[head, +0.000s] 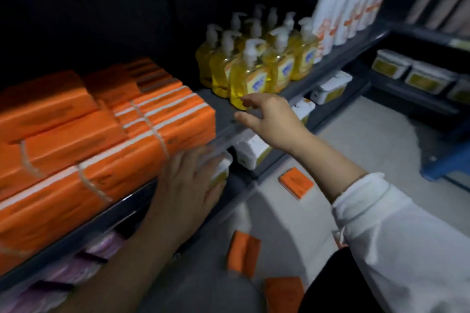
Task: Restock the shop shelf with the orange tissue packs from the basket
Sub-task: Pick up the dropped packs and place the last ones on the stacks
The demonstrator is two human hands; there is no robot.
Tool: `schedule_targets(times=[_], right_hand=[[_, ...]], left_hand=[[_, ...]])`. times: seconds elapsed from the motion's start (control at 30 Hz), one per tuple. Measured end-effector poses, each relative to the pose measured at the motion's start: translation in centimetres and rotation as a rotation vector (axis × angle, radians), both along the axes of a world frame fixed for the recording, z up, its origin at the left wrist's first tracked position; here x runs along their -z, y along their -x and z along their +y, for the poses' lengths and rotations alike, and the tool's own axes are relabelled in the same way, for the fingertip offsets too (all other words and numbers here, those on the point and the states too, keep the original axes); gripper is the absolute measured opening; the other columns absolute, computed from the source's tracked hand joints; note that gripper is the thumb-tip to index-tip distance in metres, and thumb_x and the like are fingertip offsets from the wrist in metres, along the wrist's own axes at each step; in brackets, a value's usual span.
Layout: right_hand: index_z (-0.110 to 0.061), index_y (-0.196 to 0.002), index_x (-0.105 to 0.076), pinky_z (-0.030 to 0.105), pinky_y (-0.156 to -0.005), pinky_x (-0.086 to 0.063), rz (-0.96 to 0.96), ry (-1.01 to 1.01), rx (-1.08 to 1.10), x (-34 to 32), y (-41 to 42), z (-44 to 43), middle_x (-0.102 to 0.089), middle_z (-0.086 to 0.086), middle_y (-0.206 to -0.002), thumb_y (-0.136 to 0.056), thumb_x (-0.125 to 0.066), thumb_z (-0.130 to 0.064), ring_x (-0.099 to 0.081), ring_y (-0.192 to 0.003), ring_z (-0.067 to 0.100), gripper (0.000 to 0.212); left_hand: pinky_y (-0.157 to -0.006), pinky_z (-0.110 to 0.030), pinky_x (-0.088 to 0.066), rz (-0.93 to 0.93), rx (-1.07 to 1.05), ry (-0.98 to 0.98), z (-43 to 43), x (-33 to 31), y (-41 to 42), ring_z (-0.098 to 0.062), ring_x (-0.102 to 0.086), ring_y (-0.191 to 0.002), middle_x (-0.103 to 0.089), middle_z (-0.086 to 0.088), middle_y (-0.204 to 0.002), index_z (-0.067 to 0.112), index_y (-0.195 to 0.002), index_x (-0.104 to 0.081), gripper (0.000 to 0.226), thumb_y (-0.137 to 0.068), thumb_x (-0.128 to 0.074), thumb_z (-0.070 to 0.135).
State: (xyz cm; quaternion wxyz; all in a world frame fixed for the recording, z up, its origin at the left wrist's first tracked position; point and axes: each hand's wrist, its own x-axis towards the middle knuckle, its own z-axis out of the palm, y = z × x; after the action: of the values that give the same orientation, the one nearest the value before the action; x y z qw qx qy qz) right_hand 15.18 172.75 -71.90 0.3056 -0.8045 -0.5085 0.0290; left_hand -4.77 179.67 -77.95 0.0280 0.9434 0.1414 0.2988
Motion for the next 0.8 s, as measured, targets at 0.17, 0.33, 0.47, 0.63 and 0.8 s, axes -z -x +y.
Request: schedule_targets(times=[0.17, 0.33, 0.47, 0.63, 0.8], right_hand=[[-0.008, -0.128, -0.054, 0.029, -0.093, -0.042, 0.08, 0.106, 0.131, 2.7, -5.0, -3.6, -0.06, 0.006, -0.125, -0.09, -0.057, -0.035, -0.055, -0.115, 0.021, 0.046], [-0.006, -0.115, -0.062, 0.034, -0.088, -0.045, 0.175, 0.155, 0.253, 10.0, -7.4, -7.9, -0.066, 0.011, -0.111, -0.089, -0.059, -0.029, -0.06, -0.103, 0.025, 0.035], [-0.005, -0.108, -0.064, 0.033, -0.084, -0.044, 0.269, 0.286, 0.28, 19.6, -5.9, -10.9, -0.066, 0.011, -0.108, -0.088, -0.061, -0.027, -0.06, -0.101, 0.028, 0.03], [-0.009, -0.125, -0.056, 0.028, -0.091, -0.042, 0.487, 0.478, 0.262, 29.0, -2.7, -11.4, -0.059, 0.008, -0.125, -0.089, -0.058, -0.032, -0.057, -0.111, 0.023, 0.043], [-0.007, -0.128, -0.053, 0.023, -0.09, -0.039, 0.747, 0.674, 0.336, 35.5, -1.0, -10.5, -0.059, 0.009, -0.126, -0.091, -0.058, -0.033, -0.055, -0.114, 0.021, 0.046]], left_hand=[[-0.084, -0.037, -0.047, 0.314, 0.068, 0.113, -1.6, 6.7, -2.7, -0.024, -0.054, -0.099, -0.062, -0.005, -0.11, 0.013, -0.112, -0.066, 0.047, -0.08, -0.045, 0.041], [-0.07, -0.035, -0.054, 0.495, 0.03, 0.261, -2.4, 13.3, -3.4, -0.019, -0.054, -0.095, -0.064, -0.003, -0.105, 0.013, -0.107, -0.067, 0.046, -0.08, -0.046, 0.044], [-0.075, -0.041, -0.053, 0.63, -0.057, 0.458, -3.2, 18.3, -3.5, -0.033, -0.06, -0.097, -0.064, -0.009, -0.11, 0.009, -0.113, -0.066, 0.061, -0.078, -0.036, 0.049], [-0.093, -0.039, -0.044, 0.753, -0.195, 0.672, -3.8, 23.7, -3.4, -0.037, -0.058, -0.106, -0.063, -0.015, -0.118, 0.008, -0.12, -0.062, 0.061, -0.081, -0.044, 0.051], [-0.094, -0.028, -0.038, 0.919, -0.342, 0.971, -3.1, 28.3, -4.0, -0.026, -0.052, -0.117, -0.056, -0.012, -0.129, 0.006, -0.126, -0.05, 0.047, -0.088, -0.061, 0.033]])
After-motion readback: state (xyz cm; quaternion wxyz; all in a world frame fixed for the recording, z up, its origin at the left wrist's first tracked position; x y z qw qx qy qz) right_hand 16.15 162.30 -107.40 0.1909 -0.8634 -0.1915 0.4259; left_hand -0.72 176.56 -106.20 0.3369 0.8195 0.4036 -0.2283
